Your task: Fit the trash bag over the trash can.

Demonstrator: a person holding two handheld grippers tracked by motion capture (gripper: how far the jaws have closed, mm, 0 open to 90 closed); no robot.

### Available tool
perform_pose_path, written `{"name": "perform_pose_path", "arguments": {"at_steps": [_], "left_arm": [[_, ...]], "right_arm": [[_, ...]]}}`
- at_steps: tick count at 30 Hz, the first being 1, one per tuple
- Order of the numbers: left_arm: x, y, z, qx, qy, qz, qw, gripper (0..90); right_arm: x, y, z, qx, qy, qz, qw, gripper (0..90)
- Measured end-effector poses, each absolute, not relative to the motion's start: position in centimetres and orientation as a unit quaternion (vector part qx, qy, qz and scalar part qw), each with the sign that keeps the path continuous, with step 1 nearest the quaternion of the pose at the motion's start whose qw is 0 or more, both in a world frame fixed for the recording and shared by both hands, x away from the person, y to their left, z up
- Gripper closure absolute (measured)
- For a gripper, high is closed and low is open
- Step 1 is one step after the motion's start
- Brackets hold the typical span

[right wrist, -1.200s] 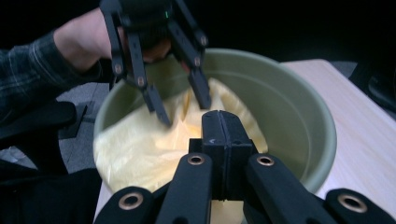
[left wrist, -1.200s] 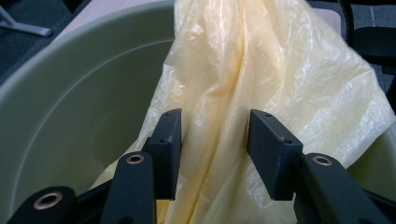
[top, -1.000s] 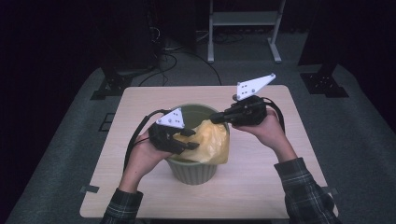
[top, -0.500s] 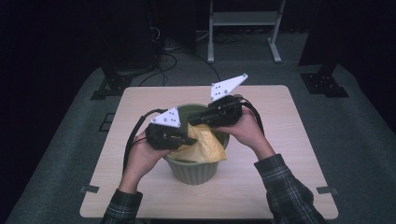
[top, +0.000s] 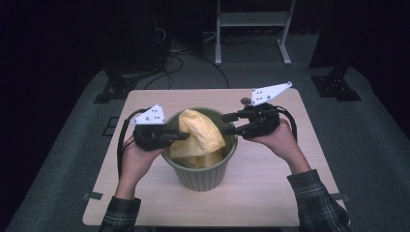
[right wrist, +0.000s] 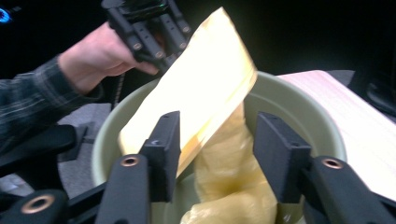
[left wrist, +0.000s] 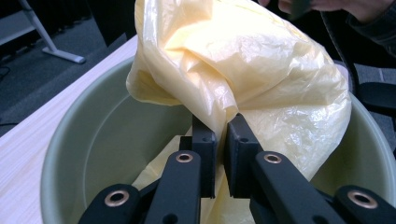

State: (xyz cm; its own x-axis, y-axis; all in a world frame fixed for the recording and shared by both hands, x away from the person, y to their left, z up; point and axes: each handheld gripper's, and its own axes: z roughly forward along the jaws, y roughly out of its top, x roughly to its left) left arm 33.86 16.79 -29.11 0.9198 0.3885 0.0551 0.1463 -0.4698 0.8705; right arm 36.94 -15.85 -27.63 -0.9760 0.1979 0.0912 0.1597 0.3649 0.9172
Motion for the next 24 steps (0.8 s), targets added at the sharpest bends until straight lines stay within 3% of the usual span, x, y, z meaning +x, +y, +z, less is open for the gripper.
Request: {"name": "perform_pose_path", "arguments": {"at_steps": [6,7,8,9,10,12,17,19,20,21,24], "left_arm": [[34.0,16.5,-29.1,0.844,0.161,0.128,0.495,83.6],[34.0,16.3,-29.2,0.846,0.159,0.127,0.493,83.6],[34.0,16.3,-29.2,0.846,0.159,0.127,0.493,83.6],[33.9,16.0,-29.4,0.849,0.159,0.125,0.489,83.6],[33.9,16.0,-29.4,0.849,0.159,0.125,0.489,83.6],[33.9,15.5,-29.6,0.857,0.159,0.127,0.473,83.6],[33.9,14.1,-30.3,0.876,0.149,0.13,0.44,83.6],[33.9,13.7,-30.4,0.88,0.143,0.129,0.434,74.2],[33.8,13.5,-30.5,0.88,0.144,0.138,0.431,64.6],[33.8,13.5,-30.4,0.88,0.147,0.144,0.429,64.6],[33.4,14.7,-30.1,0.868,0.15,0.142,0.452,44.1]], "right_arm": [[36.7,-16.0,-28.6,0.098,0.824,0.557,-0.031,44.3],[36.6,-15.5,-28.9,0.091,0.831,0.548,-0.037,60.1],[36.6,-15.5,-28.9,0.091,0.831,0.548,-0.037,60.1],[36.2,-15.0,-28.9,0.074,0.84,0.537,-0.013,77.6],[36.2,-15.0,-28.9,0.074,0.84,0.537,-0.013,77.6],[36.0,-14.4,-28.8,0.057,0.836,0.545,-0.001,89.5],[35.8,-13.8,-28.2,0.045,0.827,0.56,0.005,90.0],[35.7,-13.0,-27.9,0.039,0.826,0.562,0.007,90.0],[35.7,-12.8,-27.9,0.04,0.828,0.559,0.01,90.0],[35.7,-12.8,-27.9,0.04,0.828,0.559,0.01,90.0],[36.0,-12.7,-28.2,0.057,0.835,0.546,0.02,90.0]]}}
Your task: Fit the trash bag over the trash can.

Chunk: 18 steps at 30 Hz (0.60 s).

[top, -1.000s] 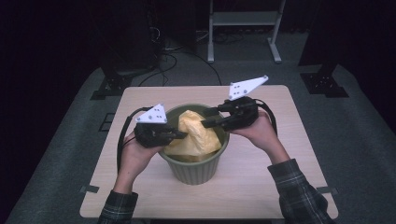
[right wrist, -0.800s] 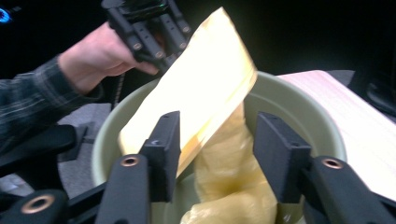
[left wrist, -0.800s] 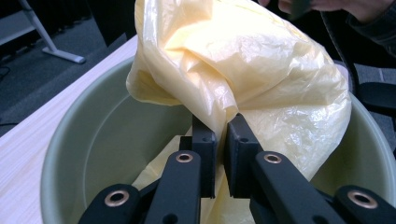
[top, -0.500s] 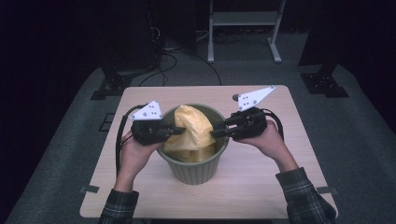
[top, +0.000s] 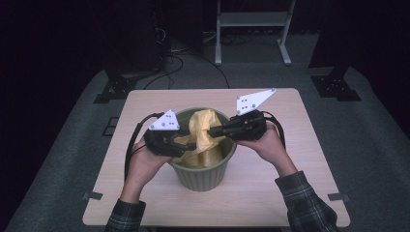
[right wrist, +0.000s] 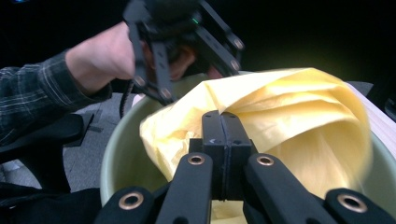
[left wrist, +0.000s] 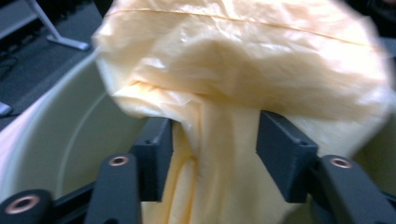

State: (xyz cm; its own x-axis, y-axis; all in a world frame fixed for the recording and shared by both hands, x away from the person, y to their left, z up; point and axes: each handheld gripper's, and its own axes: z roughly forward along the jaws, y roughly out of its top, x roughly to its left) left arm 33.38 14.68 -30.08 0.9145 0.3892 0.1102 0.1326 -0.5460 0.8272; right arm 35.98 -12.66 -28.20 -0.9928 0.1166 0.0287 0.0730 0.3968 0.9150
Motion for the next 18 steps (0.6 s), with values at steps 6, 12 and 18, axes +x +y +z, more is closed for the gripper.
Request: {"name": "perform_pose_path", "arguments": {"at_steps": [6,12,18], "left_arm": [[32.3,16.4,-28.5,0.854,0.141,0.151,0.477,40.2],[31.4,16.9,-26.9,0.845,0.142,0.186,0.481,38.8],[31.9,16.2,-26.3,0.842,0.131,0.182,0.491,39.9]], "right_arm": [[36.5,-13.3,-28.4,0.09,0.841,0.532,0.038,90.0],[36.6,-13.7,-28.6,0.103,0.849,0.516,0.05,90.0],[36.5,-14.6,-28.8,0.107,0.846,0.52,0.045,90.0]]}}
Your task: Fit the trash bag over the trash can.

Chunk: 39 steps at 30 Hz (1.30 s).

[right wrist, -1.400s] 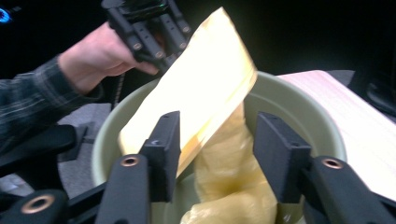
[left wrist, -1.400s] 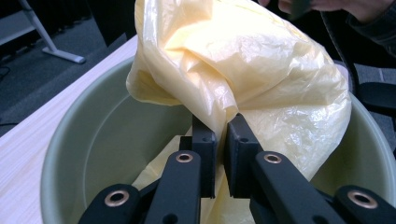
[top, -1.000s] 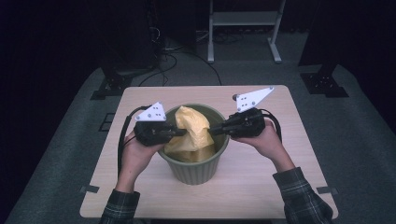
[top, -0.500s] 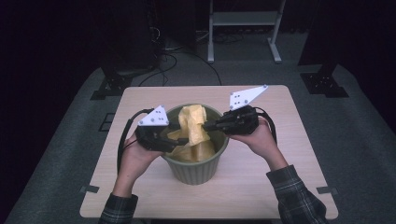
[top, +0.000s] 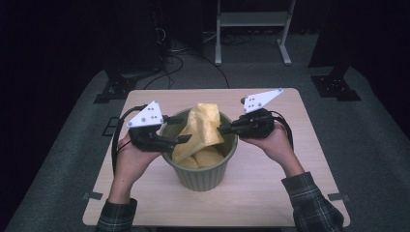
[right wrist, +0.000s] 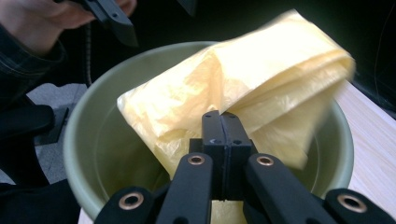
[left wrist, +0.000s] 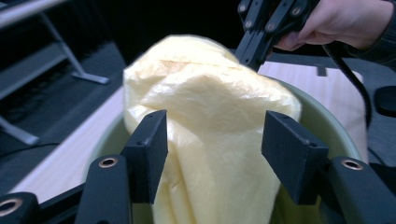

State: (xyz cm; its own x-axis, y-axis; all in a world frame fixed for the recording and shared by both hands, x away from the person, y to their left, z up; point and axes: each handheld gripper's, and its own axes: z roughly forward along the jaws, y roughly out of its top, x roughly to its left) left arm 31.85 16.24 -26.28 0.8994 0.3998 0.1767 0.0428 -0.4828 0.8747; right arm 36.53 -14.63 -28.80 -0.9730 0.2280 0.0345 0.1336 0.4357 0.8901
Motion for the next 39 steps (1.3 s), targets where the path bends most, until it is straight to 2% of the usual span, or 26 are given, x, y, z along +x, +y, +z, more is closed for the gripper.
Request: {"name": "perform_pose_path", "arguments": {"at_steps": [4,8,11,17,21,26,27,29,30,31,32,33,34,36,39], "left_arm": [[33.5,14.1,-27.7,0.86,0.116,0.139,0.477,39.3],[33.6,12.6,-28.8,0.872,0.094,0.117,0.465,38.3],[33.3,11.8,-29.0,0.882,0.082,0.126,0.446,37.9],[32.9,12.2,-28.6,0.875,0.083,0.126,0.461,34.2],[32.5,13.1,-28.8,0.867,0.079,0.123,0.476,28.7],[32.6,13.6,-28.9,0.857,0.097,0.128,0.49,28.5],[32.8,13.6,-28.9,0.856,0.103,0.124,0.491,30.2],[32.9,13.5,-28.9,0.859,0.101,0.117,0.489,46.7],[32.9,13.5,-28.8,0.86,0.102,0.115,0.487,55.5],[32.8,13.6,-28.7,0.862,0.105,0.114,0.483,74.5],[32.8,13.6,-28.7,0.862,0.105,0.114,0.483,80.3],[32.7,13.7,-28.7,0.865,0.105,0.115,0.477,80.3],[32.7,13.8,-28.7,0.864,0.105,0.111,0.479,86.1],[32.6,14.7,-28.7,0.861,0.114,0.107,0.484,87.4],[32.4,15.4,-28.6,0.856,0.114,0.1,0.494,87.4]], "right_arm": [[36.1,-14.7,-28.3,0.089,0.836,0.54,0.036,90.0],[35.8,-13.9,-27.4,0.075,0.83,0.551,0.035,90.0],[35.8,-13.4,-27.1,0.071,0.828,0.555,0.033,90.0],[35.6,-11.4,-26.9,0.055,0.83,0.554,0.03,90.0],[36.0,-11.1,-27.3,0.087,0.842,0.53,0.058,90.0],[36.1,-11.2,-27.5,0.09,0.842,0.528,0.058,90.0],[36.0,-11.2,-27.4,0.083,0.84,0.534,0.051,90.0],[35.8,-11.1,-27.3,0.078,0.838,0.538,0.05,90.0],[35.7,-11.0,-27.2,0.076,0.837,0.54,0.048,90.0],[35.7,-11.2,-27.2,0.078,0.835,0.542,0.051,87.2],[35.7,-11.2,-27.2,0.078,0.835,0.542,0.051,87.2],[35.8,-11.3,-27.2,0.081,0.833,0.544,0.052,79.8],[35.9,-11.6,-27.2,0.092,0.828,0.551,0.048,72.6],[36.0,-12.9,-27.2,0.107,0.817,0.564,0.056,65.1],[36.4,-14.4,-27.5,0.13,0.815,0.559,0.073,61.8]]}}
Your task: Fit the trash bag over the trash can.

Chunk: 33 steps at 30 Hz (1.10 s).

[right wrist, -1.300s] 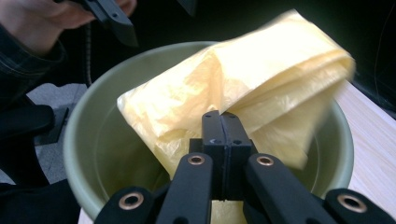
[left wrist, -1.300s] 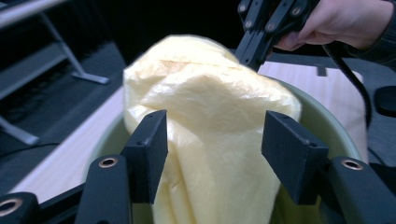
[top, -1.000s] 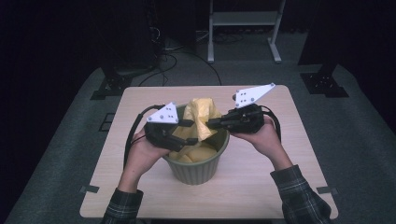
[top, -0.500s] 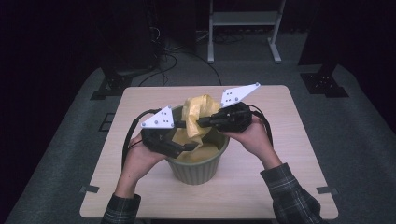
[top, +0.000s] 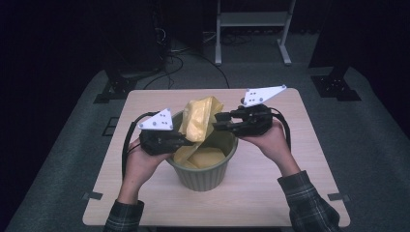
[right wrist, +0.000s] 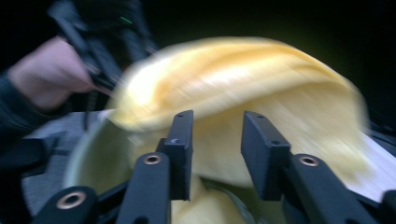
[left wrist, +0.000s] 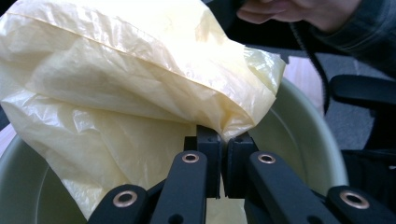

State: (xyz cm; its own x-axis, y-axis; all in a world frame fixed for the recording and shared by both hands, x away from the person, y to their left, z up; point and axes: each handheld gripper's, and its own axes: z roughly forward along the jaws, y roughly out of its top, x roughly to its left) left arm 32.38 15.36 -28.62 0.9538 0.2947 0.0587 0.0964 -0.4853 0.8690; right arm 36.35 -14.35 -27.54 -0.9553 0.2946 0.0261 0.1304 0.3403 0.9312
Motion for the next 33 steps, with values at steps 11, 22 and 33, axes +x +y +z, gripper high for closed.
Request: {"name": "perform_pose_path", "arguments": {"at_steps": [11,22,33], "left_arm": [[31.5,16.3,-29.0,0.854,0.099,0.069,0.507,87.3],[31.5,16.6,-29.1,0.855,0.097,0.063,0.505,87.3],[32.0,20.0,-28.9,0.83,0.16,0.096,0.525,87.4]], "right_arm": [[38.7,-16.9,-28.8,0.199,0.799,0.554,0.118,52.0],[39.5,-16.3,-29.5,0.199,0.799,0.559,0.099,64.2],[37.8,-17.2,-29.3,0.156,0.812,0.554,0.101,90.0]]}}
